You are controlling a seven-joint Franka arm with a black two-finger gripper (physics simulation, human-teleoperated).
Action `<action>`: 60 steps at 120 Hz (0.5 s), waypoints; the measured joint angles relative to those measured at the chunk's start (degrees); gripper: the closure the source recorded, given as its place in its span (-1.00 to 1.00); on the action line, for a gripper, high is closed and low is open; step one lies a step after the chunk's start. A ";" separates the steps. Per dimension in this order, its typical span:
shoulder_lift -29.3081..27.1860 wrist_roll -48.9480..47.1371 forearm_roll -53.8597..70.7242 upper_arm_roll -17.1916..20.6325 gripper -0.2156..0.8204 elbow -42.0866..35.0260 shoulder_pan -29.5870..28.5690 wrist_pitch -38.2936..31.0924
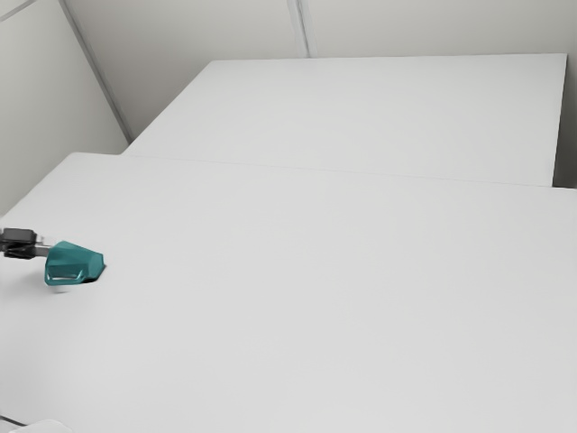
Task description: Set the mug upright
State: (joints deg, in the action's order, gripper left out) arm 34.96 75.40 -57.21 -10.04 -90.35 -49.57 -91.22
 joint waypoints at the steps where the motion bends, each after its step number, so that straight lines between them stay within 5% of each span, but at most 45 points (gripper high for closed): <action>1: 0.02 0.00 0.00 0.04 -0.55 -0.03 0.01 -0.01; 60: 1.20 0.09 0.21 1.62 -0.52 -0.61 0.75 -0.38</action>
State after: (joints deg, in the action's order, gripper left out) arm 36.16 75.50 -57.01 -8.42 -90.96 -48.82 -91.60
